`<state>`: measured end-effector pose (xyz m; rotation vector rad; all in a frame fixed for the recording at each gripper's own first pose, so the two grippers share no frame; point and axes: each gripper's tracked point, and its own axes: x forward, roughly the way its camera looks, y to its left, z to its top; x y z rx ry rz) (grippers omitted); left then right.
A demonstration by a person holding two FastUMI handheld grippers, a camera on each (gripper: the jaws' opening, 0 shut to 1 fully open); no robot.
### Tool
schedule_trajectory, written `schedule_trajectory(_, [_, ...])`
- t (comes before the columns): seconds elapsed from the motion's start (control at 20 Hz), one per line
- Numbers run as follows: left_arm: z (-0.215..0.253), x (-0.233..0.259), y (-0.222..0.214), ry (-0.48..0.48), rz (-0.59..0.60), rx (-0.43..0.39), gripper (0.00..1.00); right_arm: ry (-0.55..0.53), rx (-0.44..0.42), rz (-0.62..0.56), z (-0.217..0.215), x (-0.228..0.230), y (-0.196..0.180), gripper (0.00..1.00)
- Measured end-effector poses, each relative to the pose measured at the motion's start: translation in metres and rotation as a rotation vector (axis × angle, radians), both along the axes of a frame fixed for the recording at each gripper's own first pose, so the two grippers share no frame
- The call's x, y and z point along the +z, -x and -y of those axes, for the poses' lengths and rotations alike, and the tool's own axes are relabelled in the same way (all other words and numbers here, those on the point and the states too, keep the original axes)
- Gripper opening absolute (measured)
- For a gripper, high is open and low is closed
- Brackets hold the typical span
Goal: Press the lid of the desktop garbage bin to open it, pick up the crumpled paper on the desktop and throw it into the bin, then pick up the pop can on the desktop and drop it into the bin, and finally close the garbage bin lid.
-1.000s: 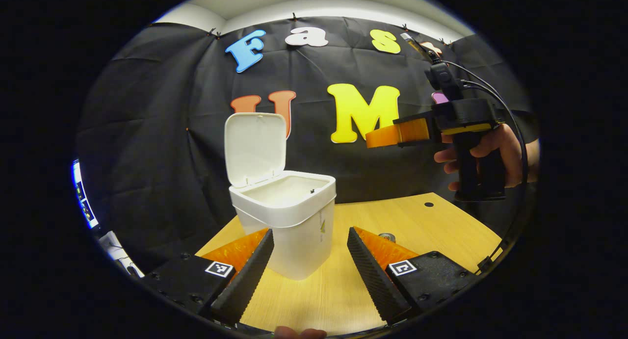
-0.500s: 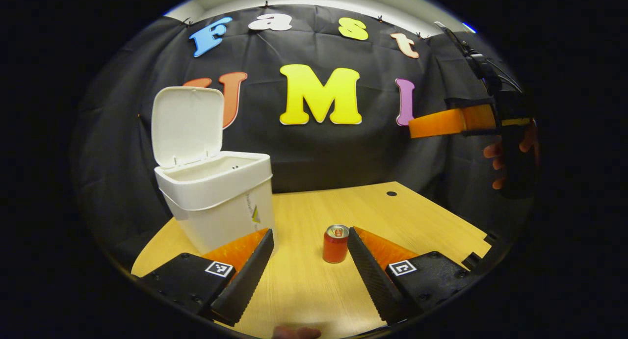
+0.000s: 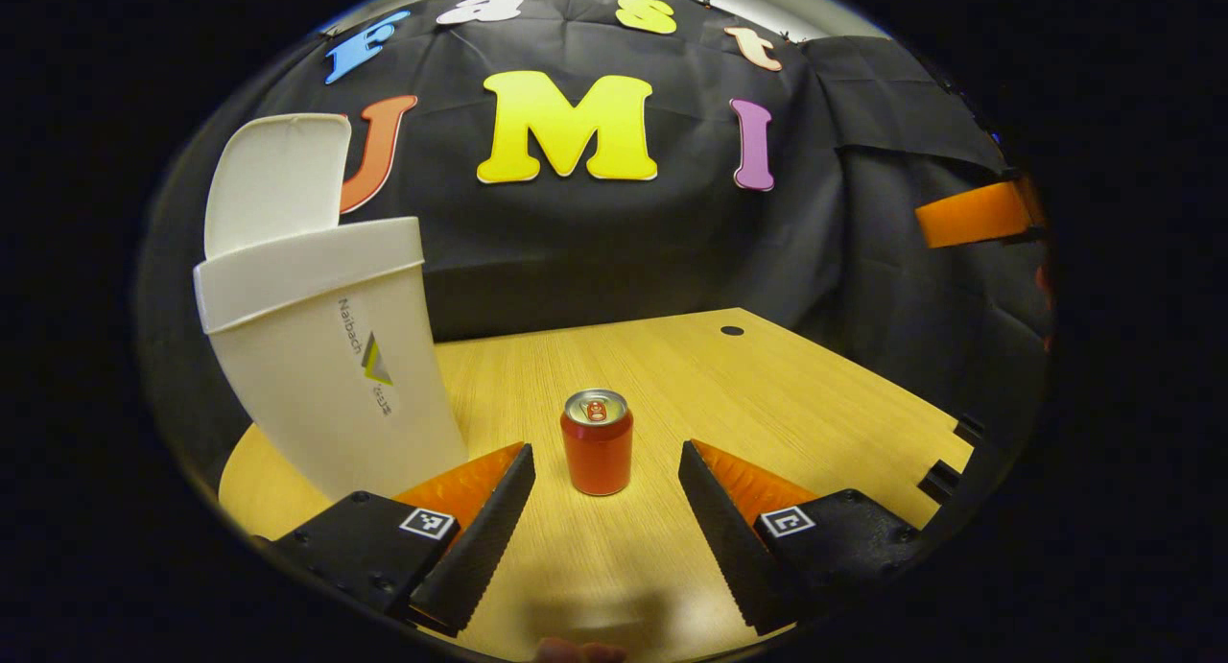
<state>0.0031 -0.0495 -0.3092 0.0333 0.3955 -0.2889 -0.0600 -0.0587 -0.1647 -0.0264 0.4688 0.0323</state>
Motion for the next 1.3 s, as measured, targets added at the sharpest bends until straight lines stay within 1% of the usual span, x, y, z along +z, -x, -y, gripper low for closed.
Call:
schedule_trajectory(0.15, [0.005, -0.023, -0.018, -0.002, -0.018, 0.014, 0.99, 0.006, -0.018, -0.037, 0.011, -0.015, 0.008, 0.83])
schedule_trajectory(0.4, [0.01, -0.054, -0.041, -0.063, -0.032, 0.004, 0.99, 0.028, -0.023, -0.105, 0.022, -0.042, 0.011, 0.82])
schedule_trajectory(0.45, [0.009, -0.06, -0.046, -0.071, -0.03, 0.002, 1.0, 0.031, -0.021, -0.113, 0.023, -0.044, 0.01, 0.81])
schedule_trajectory(0.5, [0.01, -0.065, -0.049, -0.068, -0.039, 0.003, 1.0, 0.034, -0.02, -0.118, 0.025, -0.045, 0.009, 0.83])
schedule_trajectory(0.65, [0.011, -0.08, -0.057, -0.065, -0.073, 0.009, 1.0, 0.033, -0.018, -0.136, 0.027, -0.052, 0.004, 0.83])
schedule_trajectory(0.85, [0.013, -0.088, -0.067, -0.07, -0.085, 0.004, 0.99, 0.033, -0.009, -0.149, 0.026, -0.058, -0.003, 0.83])
schedule_trajectory(1.0, [0.014, -0.094, -0.074, -0.074, -0.094, 0.005, 0.99, 0.022, -0.018, -0.154, 0.028, -0.059, -0.01, 0.83])
schedule_trajectory(1.05, [0.014, -0.096, -0.076, -0.075, -0.103, 0.007, 0.99, 0.022, -0.021, -0.155, 0.028, -0.059, -0.013, 0.8])
schedule_trajectory(1.1, [0.014, -0.099, -0.078, -0.077, -0.109, 0.012, 0.99, 0.021, -0.021, -0.155, 0.028, -0.059, -0.014, 0.83])
schedule_trajectory(1.3, [0.013, -0.103, -0.084, -0.07, -0.126, 0.027, 0.99, 0.025, -0.019, -0.147, 0.028, -0.055, -0.017, 0.83])
